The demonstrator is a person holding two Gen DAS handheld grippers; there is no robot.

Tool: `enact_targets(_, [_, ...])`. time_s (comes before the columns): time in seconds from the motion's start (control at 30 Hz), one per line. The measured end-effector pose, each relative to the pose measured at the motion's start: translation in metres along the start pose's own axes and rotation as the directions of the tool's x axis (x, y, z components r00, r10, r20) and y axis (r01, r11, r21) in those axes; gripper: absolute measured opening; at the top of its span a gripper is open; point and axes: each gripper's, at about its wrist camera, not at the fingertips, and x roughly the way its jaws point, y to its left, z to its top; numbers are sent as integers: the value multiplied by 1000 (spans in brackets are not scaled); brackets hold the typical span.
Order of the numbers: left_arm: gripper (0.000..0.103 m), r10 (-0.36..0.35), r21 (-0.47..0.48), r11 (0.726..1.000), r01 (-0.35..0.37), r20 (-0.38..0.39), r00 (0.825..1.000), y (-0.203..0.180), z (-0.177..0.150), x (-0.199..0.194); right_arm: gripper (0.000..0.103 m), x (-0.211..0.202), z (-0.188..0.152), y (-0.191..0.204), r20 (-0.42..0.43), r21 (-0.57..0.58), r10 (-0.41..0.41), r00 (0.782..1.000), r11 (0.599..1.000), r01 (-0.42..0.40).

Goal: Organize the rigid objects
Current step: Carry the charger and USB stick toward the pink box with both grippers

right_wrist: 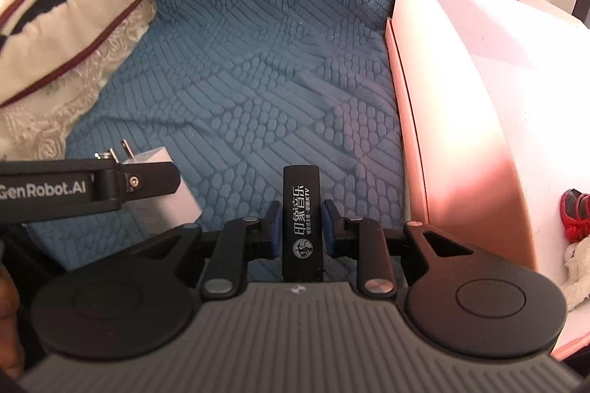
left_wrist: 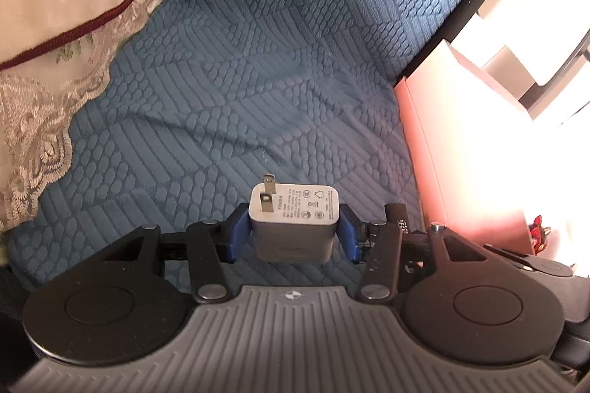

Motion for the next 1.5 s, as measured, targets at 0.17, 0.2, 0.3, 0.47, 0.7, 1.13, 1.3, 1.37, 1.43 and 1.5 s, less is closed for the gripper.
enact_targets(0.17, [56,-3,24,1000,3,6,1000,-6,1,0,26,-9,0,2,3,-42,-31,1000,999,31])
enact_targets(0.2, [56,0,26,1000,0,8,1000,-6,1,0,26,-11,0,0,2,-34,-23,1000,999,23])
enact_targets(0.3, [56,-17,22,1000,17,9,1000,-6,2,-5,26,-17,-2,-3,10,-13,-5,1000,1000,5])
enact_targets(0.47, [56,-44,60,997,43,24,999,-16,5,-19,26,-32,-3,-7,31,3,11,999,1000,-11])
enact_targets(0.7, [56,-84,103,992,77,66,994,-36,15,-40,26,-59,5,-22,73,20,26,997,999,-27])
enact_targets(1.13, [56,-145,123,984,129,138,980,-95,40,-65,26,-110,36,-57,188,-10,21,982,1000,-20])
enact_targets(1.3, [56,-155,120,983,137,157,975,-113,52,-71,26,-125,52,-76,230,-4,17,973,1000,-17])
enact_targets(1.37, [56,-159,119,983,140,163,974,-120,56,-73,26,-132,57,-83,251,-2,11,968,1000,-11])
enact_targets(1.43, [56,-164,120,982,145,171,972,-129,59,-74,26,-138,61,-92,269,4,9,963,1000,-11])
enact_targets(1.5, [56,-169,123,981,149,177,970,-138,61,-74,26,-143,63,-100,282,11,8,959,1000,-11])
